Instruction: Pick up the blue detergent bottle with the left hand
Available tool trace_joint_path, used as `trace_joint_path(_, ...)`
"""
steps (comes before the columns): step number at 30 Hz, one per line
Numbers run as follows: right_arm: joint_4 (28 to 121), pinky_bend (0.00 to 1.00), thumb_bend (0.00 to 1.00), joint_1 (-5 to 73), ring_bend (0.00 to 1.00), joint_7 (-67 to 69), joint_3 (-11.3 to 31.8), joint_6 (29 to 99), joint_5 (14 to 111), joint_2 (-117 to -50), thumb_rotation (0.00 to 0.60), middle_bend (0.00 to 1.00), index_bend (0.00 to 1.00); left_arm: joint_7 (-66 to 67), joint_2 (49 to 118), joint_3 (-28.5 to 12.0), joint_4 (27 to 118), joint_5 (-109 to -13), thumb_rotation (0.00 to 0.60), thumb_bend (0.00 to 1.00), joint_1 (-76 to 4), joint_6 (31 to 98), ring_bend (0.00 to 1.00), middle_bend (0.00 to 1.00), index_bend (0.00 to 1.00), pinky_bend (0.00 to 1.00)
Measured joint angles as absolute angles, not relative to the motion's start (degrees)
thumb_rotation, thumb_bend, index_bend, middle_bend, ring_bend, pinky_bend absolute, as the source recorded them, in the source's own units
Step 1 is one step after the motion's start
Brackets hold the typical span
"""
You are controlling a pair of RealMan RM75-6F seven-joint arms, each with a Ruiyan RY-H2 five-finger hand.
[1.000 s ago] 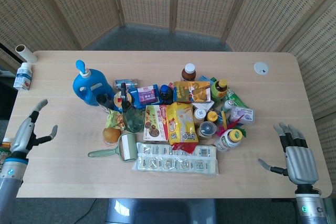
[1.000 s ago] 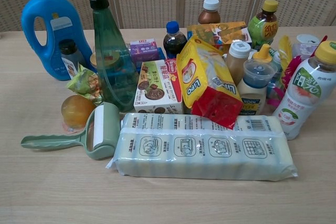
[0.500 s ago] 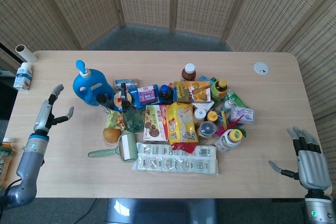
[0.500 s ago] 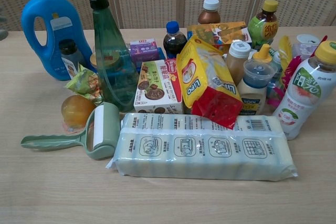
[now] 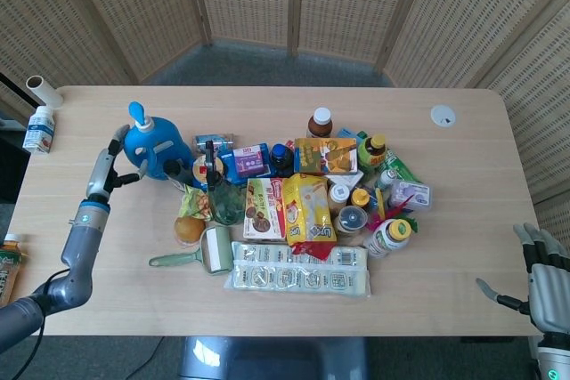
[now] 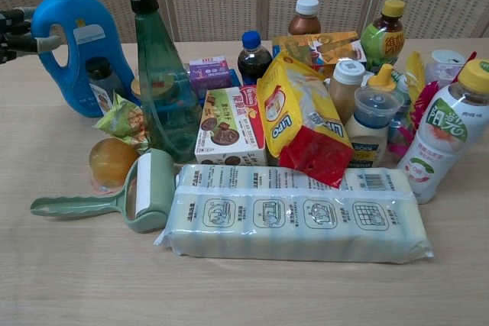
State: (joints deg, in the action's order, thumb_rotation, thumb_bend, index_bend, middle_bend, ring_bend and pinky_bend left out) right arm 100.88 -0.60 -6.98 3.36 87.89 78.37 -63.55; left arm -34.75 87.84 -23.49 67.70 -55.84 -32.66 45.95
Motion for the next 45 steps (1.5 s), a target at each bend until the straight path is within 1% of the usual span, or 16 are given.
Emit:
trace_joint_path(1, 101.03, 0.00, 0.15, -0.78, 0.00, -6.87, 3.31, 87.94, 78.32, -63.42, 0.393, 0.00, 0.00, -34.69, 88.86, -23.65, 66.47, -55.65, 0.600, 0.46, -33.18, 45.72, 0.19, 0.06, 0.12, 0.10)
trace_joint_path(2, 101.12, 0.00, 0.15, -0.87, 0.00, -6.83, 3.26, 87.95, 78.34, -63.30, 0.392, 0.00, 0.00, -34.60, 89.67, -23.76, 65.56, -55.47, 0.600, 0.46, -33.52, 45.66, 0.31, 0.15, 0.20, 0.18)
trace_joint_path(3, 101.19, 0.00, 0.15, -0.95, 0.00, -6.83, 3.22, 87.98, 78.41, -63.18, 0.390, 0.00, 0.00, -34.47, 90.49, -23.89, 64.68, -55.27, 0.600, 0.47, -33.82, 45.70, 0.40, 0.25, 0.27, 0.26)
trace_joint_path(5, 101.36, 0.00, 0.15, -1.14, 0.00, -6.84, 3.22, 88.16, 78.51, -62.99, 0.392, 0.00, 0.00, -34.17, 92.24, -24.29, 62.86, -54.77, 0.600, 0.47, -34.28, 46.33, 0.63, 0.54, 0.43, 0.42)
trace_joint_path(6, 101.43, 0.00, 0.15, -1.20, 0.00, -6.84, 3.26, 88.25, 78.54, -62.92, 0.394, 0.00, 0.00, -34.06, 92.81, -24.48, 62.26, -54.57, 0.600, 0.48, -34.38, 46.83, 0.71, 0.63, 0.49, 0.49)
trace_joint_path(7, 101.51, 0.00, 0.15, -1.25, 0.00, -6.82, 3.35, 88.37, 78.61, -62.83, 0.392, 0.00, 0.00, -33.94, 93.40, -24.72, 61.62, -54.37, 0.600, 0.48, -34.42, 47.60, 0.75, 0.68, 0.53, 0.53)
trace_joint_path(8, 101.57, 0.00, 0.15, -1.28, 0.00, -6.82, 3.41, 88.41, 78.66, -62.77, 0.392, 0.00, 0.00, -33.87, 93.75, -24.89, 61.30, -54.27, 0.600, 0.49, -34.39, 48.23, 0.81, 0.74, 0.58, 0.60)
trace_joint_path(11, 101.63, 0.00, 0.15, -1.19, 0.00, -6.82, 3.57, 88.30, 78.84, -62.76, 0.392, 0.00, 0.00, -34.05, 94.47, -25.50, 60.92, -54.21, 0.600, 0.49, -33.89, 50.58, 0.88, 0.82, 0.66, 0.69)
trace_joint_path(14, 101.67, 0.00, 0.15, -0.90, 0.00, -6.82, 3.68, 87.82, 78.99, -62.96, 0.390, 0.00, 0.00, -35.24, 94.25, -26.02, 61.70, -54.99, 0.600, 0.49, -32.71, 52.92, 0.90, 0.84, 0.67, 0.71)
trace_joint_path(18, 101.52, 0.00, 0.15, -0.37, 0.00, -6.79, 3.90, 87.18, 79.30, -63.41, 0.391, 0.00, 0.00, -36.68, 92.21, -26.47, 65.02, -56.64, 0.600, 0.49, -30.79, 55.72, 0.90, 0.84, 0.67, 0.71)
trace_joint_path(23, 101.20, 0.00, 0.15, 0.26, 0.00, -6.56, 4.15, 86.42, 79.72, -63.92, 0.387, 0.00, 0.00, -38.96, 87.53, -27.59, 72.23, -58.63, 0.600, 0.49, -27.98, 58.65, 0.89, 0.84, 0.66, 0.71)
trace_joint_path(27, 100.82, 0.00, 0.15, 0.53, 0.00, -6.18, 4.17, 86.08, 80.15, -64.25, 0.392, 0.00, 0.00, -40.90, 82.65, -29.38, 79.41, -59.79, 0.600, 0.48, -25.77, 60.89, 0.89, 0.84, 0.66, 0.70)
trace_joint_path(33, 99.93, 0.00, 0.15, 0.36, 0.00, -4.79, 3.98, 86.37, 80.97, -64.60, 0.390, 0.00, 0.00, -42.35, 74.49, -33.79, 90.99, -60.96, 0.600, 0.48, -22.94, 64.86, 0.89, 0.83, 0.65, 0.70)
trace_joint_path(37, 98.76, 0.00, 0.15, -0.08, 0.00, -3.27, 3.70, 86.78, 81.40, -64.92, 0.390, 0.00, 0.00, -43.07, 68.86, -37.55, 98.49, -61.17, 0.600, 0.47, -21.15, 67.36, 0.89, 0.83, 0.65, 0.70)
trace_joint_path(43, 97.00, 0.00, 0.15, -0.17, 0.00, -1.67, 3.48, 86.57, 81.89, -66.07, 0.392, 0.00, 0.00, -44.46, 61.33, -42.65, 106.59, -59.96, 0.600, 0.47, -19.00, 69.05, 0.89, 0.83, 0.65, 0.69)
trace_joint_path(45, 96.65, 0.00, 0.15, 0.03, 0.00, -1.50, 3.48, 86.26, 82.01, -66.51, 0.392, 0.00, 0.00, -44.34, 59.87, -43.42, 108.10, -59.41, 0.600, 0.47, -18.70, 69.29, 0.89, 0.83, 0.65, 0.69)
